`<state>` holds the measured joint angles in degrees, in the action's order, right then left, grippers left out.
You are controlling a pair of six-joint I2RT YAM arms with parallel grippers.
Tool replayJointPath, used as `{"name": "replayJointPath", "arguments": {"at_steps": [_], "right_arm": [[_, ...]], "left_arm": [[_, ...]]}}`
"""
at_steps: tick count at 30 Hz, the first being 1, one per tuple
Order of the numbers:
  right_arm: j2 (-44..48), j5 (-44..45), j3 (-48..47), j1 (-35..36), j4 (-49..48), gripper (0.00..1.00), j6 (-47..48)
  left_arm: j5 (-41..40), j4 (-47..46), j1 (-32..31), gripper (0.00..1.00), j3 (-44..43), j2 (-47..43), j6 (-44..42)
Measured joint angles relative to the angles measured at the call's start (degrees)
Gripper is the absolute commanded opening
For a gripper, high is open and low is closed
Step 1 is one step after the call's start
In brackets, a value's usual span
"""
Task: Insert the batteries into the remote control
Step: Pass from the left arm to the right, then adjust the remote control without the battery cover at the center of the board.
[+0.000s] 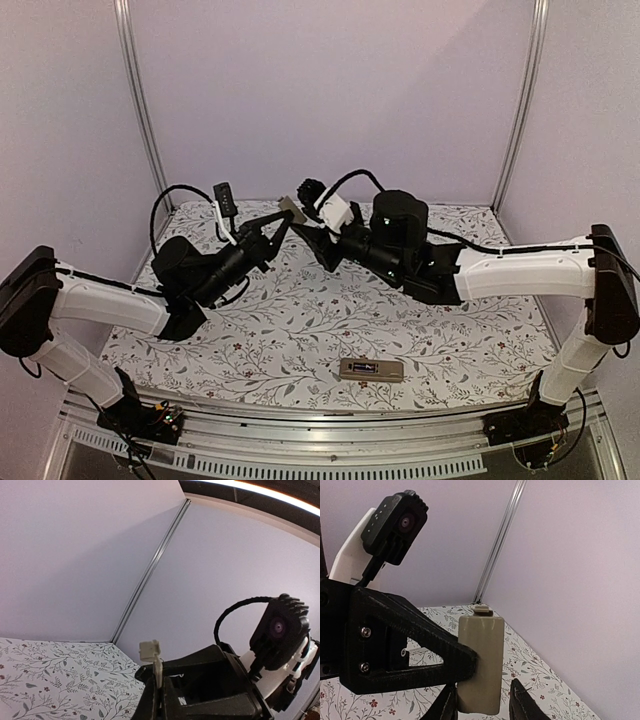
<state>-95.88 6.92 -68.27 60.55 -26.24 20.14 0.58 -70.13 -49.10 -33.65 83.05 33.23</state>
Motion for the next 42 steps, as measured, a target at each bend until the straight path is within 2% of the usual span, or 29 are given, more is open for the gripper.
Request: {"name": "replayJointPath", "arguments": {"at_steps": [5, 8, 9, 11, 12, 14, 16, 21, 23, 25, 28, 30, 35, 38, 42], "right_arm": [[-1.1, 2.7, -1.0, 1.1, -0.1, 0.15, 0.8], [-1.4, 3.6, -1.1, 1.3, -0.1, 0.11, 0.7], [-1.4, 3.8, -1.1, 1.3, 0.0, 0.1, 0.7], [-1.4, 3.9, -1.1, 1.3, 0.2, 0.07, 0.6], [-1.4, 4.0, -1.3, 1.3, 0.8, 0.07, 0.6], [-1.4, 4.3, -1.8, 1.3, 2.2, 0.06, 0.6], [-1.4, 4.4, -2.3, 1.0, 3.9, 0.05, 0.5], [0.1, 2.4, -2.4, -1.1, 11.1, 0.04, -0.7], [2.2, -0.1, -1.4, -3.4, 14.8, 0.04, -2.2], [5.5, -3.1, 0.3, -7.2, 19.3, 0.04, -4.3], [10.1, -7.1, 3.0, -12.7, 24.5, 0.04, -7.7], [13.0, -8.2, 5.3, -15.9, 27.3, 0.04, -10.0], [19.3, -9.9, 11.1, -19.9, 32.3, 0.03, -14.6], [21.0, -10.8, 13.2, -20.1, 33.3, 0.03, -16.0], [21.6, -11.6, 14.4, -20.1, 34.1, 0.03, -16.8]], "left_arm": [[-0.7, -1.1, 0.2, 0.0, 0.6, 0.0, 0.0], [-1.0, -1.1, 0.3, 0.0, 0.9, 0.0, -0.2], [-1.0, -1.1, 0.3, 0.03, 0.9, 0.0, -0.2], [-1.1, -1.2, 0.3, 0.36, 1.0, 0.0, -0.2], [-1.2, -1.2, 0.3, 0.49, 1.2, 0.0, -0.5], [-1.5, -1.0, 0.3, 0.62, 1.8, -0.1, -1.1], [-2.1, -0.6, 0.3, 0.67, 2.5, -0.6, -2.4], [-4.0, 2.9, 0.4, 0.63, 5.8, -7.2, -9.6], [-2.4, 7.5, 0.4, 0.62, 5.3, -10.5, -15.0], [1.0, 16.1, 0.3, 0.64, 1.7, -12.0, -22.0], [8.4, 29.7, -0.4, 0.71, -5.0, -9.4, -32.2], [13.5, 37.6, -1.5, 0.76, -8.2, -6.4, -38.4], [23.9, 54.0, -5.9, 0.98, -14.3, 6.2, -49.5], [28.0, 61.8, -8.3, 1.0, -20.0, 16.2, -54.0], [30.8, 68.8, -10.2, 1.0, -26.3, 24.3, -58.7]]}}
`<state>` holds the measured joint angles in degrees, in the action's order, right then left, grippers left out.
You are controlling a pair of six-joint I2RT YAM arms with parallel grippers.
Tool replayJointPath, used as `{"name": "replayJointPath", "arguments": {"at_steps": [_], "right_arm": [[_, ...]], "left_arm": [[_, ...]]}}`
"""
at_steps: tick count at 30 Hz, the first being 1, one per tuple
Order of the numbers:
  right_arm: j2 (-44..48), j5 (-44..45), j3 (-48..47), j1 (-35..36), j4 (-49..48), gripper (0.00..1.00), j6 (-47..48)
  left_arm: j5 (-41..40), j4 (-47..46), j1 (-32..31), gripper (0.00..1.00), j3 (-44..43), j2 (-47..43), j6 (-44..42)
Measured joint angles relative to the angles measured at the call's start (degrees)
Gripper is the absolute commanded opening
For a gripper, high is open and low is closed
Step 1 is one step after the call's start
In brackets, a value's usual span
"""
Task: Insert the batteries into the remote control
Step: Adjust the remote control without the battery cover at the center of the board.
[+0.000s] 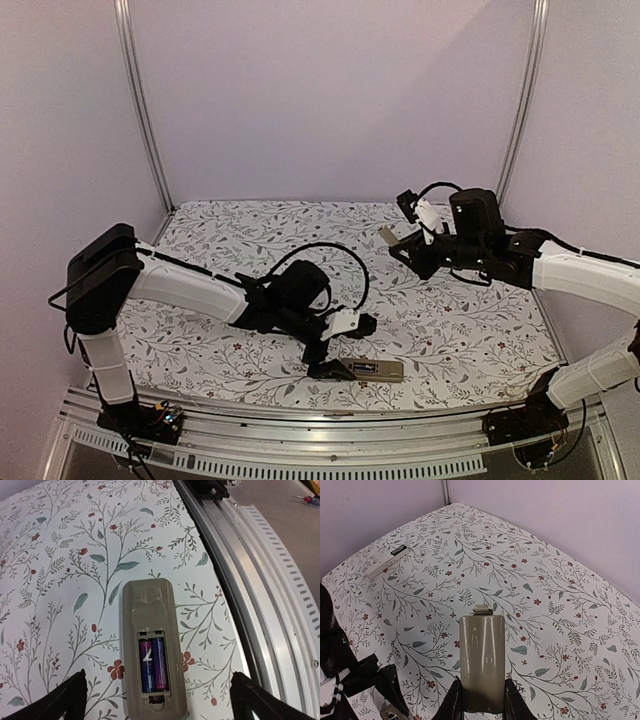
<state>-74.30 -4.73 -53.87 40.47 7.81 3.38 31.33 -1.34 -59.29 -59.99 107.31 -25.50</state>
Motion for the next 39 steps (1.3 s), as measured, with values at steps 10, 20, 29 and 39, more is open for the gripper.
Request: {"name": "replayJointPath", "arguments": {"at_steps": [10, 20, 29, 39], "right_arm": [[1.7, -0.4, 2.8, 0.0, 0.0, 0.03, -0.1], [3.3, -1.9, 4.8, 0.0, -0.7, 0.03, -1.0], [4.0, -2.1, 4.8, 0.0, -1.0, 0.03, -1.0], [4.0, -4.1, 4.8, 0.0, -0.8, 0.02, -1.0]], "left_arm": [[-1.9, 5.2, -2.0, 0.86, -4.8, 7.1, -4.9], [-8.7, 6.4, -3.4, 0.46, -5.5, 8.2, -6.1], [-10.3, 6.3, -3.3, 0.36, -5.7, 8.2, -7.2], [-9.7, 9.8, 1.1, 0.73, -6.6, 7.9, -10.1]]}}
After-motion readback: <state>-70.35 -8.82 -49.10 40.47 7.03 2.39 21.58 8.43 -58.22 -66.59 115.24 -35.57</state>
